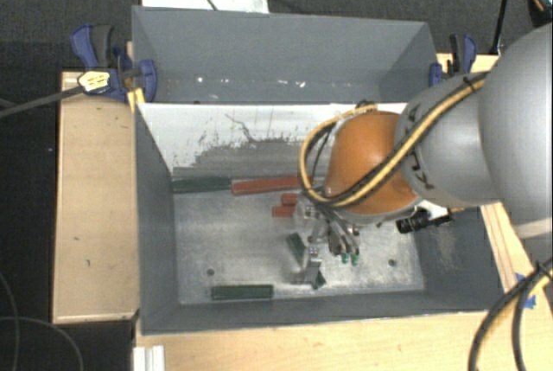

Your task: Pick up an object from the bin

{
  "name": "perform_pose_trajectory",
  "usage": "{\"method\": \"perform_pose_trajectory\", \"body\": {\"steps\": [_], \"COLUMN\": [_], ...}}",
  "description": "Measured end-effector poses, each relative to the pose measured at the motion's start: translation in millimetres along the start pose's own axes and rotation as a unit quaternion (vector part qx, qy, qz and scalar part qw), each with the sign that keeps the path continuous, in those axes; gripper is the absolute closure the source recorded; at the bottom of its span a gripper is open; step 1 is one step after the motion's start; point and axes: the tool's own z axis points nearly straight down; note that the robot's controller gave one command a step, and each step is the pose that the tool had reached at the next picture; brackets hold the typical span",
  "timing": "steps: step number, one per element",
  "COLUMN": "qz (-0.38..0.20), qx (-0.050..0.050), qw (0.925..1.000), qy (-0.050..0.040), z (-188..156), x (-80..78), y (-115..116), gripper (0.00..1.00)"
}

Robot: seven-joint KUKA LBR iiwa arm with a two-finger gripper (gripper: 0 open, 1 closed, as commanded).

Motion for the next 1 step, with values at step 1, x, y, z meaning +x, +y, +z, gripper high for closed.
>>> {"method": "perform_pose_trajectory", "body": {"steps": [1], "qz": [0.0], "qx": [-0.002], "qw": [1.0], "qy": [-0.0023], "z": [-4.0], "x": [-0.6], "y": [4.2], "gripper": [1.0]}}
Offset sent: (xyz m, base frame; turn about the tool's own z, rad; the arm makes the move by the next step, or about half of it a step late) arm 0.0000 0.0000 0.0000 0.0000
